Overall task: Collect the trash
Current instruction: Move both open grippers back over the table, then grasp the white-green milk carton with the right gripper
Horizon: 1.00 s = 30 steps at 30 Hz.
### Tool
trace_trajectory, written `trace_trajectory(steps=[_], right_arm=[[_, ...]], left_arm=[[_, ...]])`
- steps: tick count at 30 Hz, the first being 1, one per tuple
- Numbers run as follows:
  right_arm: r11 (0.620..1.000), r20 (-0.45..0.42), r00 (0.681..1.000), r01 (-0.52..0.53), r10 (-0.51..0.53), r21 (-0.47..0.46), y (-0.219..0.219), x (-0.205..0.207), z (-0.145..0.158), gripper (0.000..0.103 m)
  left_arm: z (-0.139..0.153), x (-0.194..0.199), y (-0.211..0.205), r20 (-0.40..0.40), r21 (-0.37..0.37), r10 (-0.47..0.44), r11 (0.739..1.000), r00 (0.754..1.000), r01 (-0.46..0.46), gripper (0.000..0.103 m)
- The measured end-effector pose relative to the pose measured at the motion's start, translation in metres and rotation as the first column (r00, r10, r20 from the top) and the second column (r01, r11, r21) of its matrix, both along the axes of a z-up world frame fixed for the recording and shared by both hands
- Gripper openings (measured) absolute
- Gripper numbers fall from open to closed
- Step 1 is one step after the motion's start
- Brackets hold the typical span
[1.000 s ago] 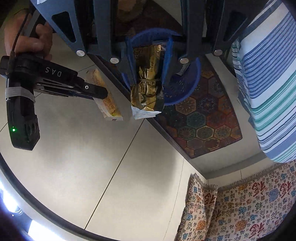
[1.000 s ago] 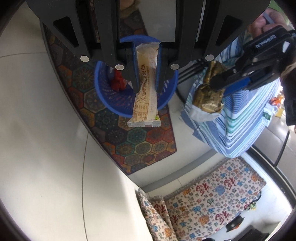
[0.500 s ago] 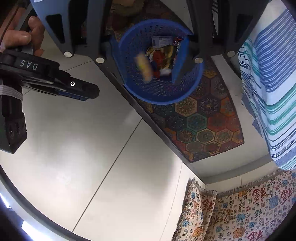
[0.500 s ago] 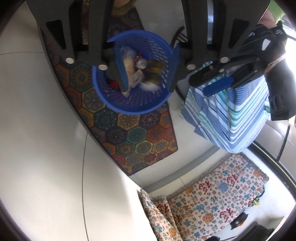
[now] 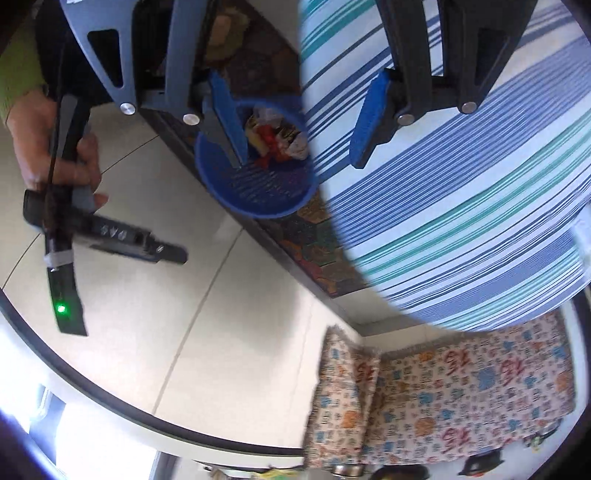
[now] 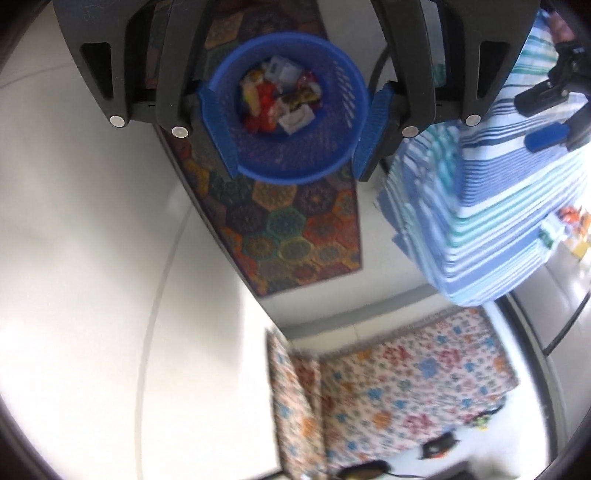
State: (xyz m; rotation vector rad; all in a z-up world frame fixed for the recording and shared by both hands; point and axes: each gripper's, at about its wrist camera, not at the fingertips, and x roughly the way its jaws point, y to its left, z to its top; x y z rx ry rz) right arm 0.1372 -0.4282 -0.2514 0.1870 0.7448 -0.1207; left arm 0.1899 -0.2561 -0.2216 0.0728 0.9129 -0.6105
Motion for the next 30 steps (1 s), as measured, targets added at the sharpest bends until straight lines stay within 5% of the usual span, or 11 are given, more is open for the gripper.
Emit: trace_trajectory(steps=[8,15,22,30], right_arm=[[0.965,0.080,0.962,-0.262,0.262,-0.004,0.138,0.005,0.022,0.075],[0.902,0.039,0.902,-0.432,0.431,0.021,0.246,0.023,0.004,0.076],[0.869,0.001,0.869,-0.494,0.494,0.015,0.302,0.046,-0.008,0.077],[0.844,0.000,0.844,-0.536,0.536,0.006,0.328,0.073,-0.008,0.079]], left_arm=[[0.000,-0.015,0.129,0.049,0.089,0.220,0.971,0.974,-0.223,0.059],[0.006,0.006,0.227,0.055,0.075,0.429,0.899,0.902,-0.432,0.059],[0.010,0.063,0.302,0.046,0.024,0.552,0.832,0.832,-0.554,0.063],[0.013,0.133,0.330,0.025,-0.015,0.539,0.842,0.842,-0.539,0.064]])
